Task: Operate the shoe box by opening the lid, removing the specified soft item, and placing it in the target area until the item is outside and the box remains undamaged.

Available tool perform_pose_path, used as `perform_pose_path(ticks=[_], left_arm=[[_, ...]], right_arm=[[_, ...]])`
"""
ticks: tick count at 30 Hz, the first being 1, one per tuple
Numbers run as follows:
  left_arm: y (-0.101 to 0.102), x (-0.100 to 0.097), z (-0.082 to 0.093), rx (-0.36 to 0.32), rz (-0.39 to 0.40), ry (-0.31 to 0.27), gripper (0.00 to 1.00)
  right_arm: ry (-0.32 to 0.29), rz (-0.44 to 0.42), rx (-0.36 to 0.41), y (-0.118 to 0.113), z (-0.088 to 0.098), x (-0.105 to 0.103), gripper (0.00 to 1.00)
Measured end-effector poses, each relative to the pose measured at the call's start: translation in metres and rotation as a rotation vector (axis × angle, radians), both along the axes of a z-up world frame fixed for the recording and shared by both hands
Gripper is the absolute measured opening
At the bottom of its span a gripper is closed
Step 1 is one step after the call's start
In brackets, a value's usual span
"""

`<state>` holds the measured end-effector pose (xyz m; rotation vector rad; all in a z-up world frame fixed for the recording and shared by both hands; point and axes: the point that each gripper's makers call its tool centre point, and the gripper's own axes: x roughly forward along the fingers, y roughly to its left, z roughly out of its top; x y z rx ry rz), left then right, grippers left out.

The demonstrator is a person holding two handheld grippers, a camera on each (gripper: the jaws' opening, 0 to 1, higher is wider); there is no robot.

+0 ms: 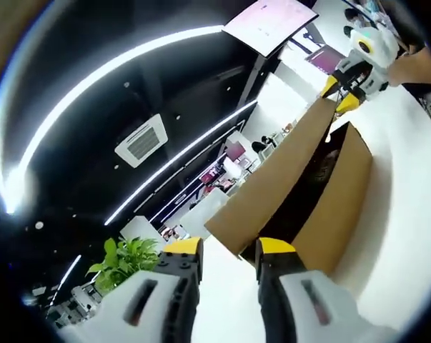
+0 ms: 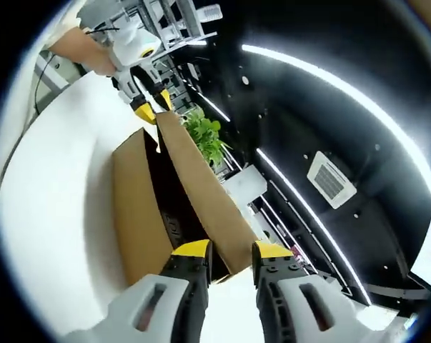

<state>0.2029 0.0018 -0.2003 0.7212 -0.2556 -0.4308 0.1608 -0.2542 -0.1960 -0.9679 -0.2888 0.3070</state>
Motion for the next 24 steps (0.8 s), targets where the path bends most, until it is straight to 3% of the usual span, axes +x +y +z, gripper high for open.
perform_pose_path(ticks=[11, 24], left_arm=[[0.0018, 0.0048, -0.0018, -0.037, 0.020, 0.022, 0.32], [0.0007, 0.0052, 0.0025, -0.134, 0.005, 0.057, 0.33]], right_arm=[[-0.022, -0.028, 0.043, -0.0041, 0.0017, 0.0019, 0.28], [-0.008, -0.046, 0.225, -0.0093, 0.0070, 0.0036, 0.32]])
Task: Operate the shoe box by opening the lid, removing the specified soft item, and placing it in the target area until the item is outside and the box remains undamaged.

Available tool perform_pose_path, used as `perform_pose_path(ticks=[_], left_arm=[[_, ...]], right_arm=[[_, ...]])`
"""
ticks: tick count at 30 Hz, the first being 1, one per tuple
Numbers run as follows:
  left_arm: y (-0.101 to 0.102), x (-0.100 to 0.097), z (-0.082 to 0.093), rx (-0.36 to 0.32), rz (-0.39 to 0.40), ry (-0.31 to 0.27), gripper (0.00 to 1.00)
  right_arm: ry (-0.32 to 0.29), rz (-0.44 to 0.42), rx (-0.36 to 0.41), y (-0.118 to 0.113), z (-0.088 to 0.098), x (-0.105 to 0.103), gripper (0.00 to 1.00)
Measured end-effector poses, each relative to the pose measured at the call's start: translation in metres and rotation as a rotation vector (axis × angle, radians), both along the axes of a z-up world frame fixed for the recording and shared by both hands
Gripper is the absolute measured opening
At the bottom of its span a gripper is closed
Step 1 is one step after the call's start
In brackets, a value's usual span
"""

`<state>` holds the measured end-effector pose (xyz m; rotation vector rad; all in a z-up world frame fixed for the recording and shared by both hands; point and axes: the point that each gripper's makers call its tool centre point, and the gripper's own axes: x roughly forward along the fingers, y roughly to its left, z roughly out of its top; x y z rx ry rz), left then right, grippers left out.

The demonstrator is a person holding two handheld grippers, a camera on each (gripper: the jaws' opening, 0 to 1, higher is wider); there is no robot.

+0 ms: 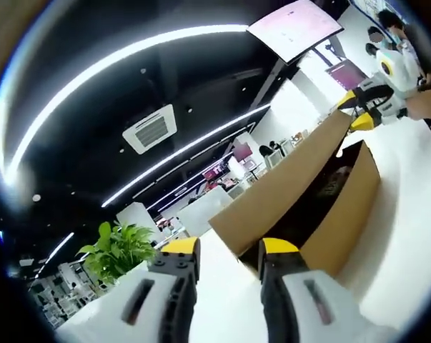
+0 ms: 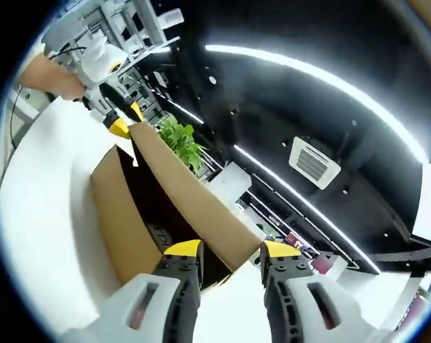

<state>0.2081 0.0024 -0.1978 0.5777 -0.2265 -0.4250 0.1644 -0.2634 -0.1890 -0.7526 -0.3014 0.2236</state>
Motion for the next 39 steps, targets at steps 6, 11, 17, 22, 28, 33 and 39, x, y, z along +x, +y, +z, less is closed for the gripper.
perform_pose_path(ticks=[6, 11, 17, 22, 28, 33, 39], left_arm=[[-0.001, 0.001, 0.000, -0.001, 0.000, 0.006, 0.33], [-0.005, 0.001, 0.000, -0.024, -0.020, 0.016, 0.33], [-0.009, 0.000, -0.002, -0.032, -0.030, 0.018, 0.32], [-0.012, 0.001, -0.002, -0.042, -0.042, 0.027, 0.32], [-0.019, 0.001, -0.006, -0.039, -0.066, 0.034, 0.38], [-0.018, 0.001, -0.004, -0.069, -0.075, 0.044, 0.39], [-0.020, 0.001, -0.005, -0.057, -0.085, 0.040, 0.43]], right_arm=[[0.059, -0.013, 0.152, -0.011, -0.006, 0.007, 0.32], [0.080, 0.010, 0.204, -0.011, -0.006, 0.010, 0.31], [0.077, 0.023, 0.241, -0.008, -0.007, 0.012, 0.30], [0.078, 0.023, 0.251, -0.007, -0.007, 0.012, 0.30], [0.071, 0.028, 0.266, -0.003, -0.005, 0.014, 0.28], [0.066, 0.022, 0.279, -0.003, -0.003, 0.016, 0.29], [0.044, 0.007, 0.270, -0.002, -0.001, 0.019, 0.30]])
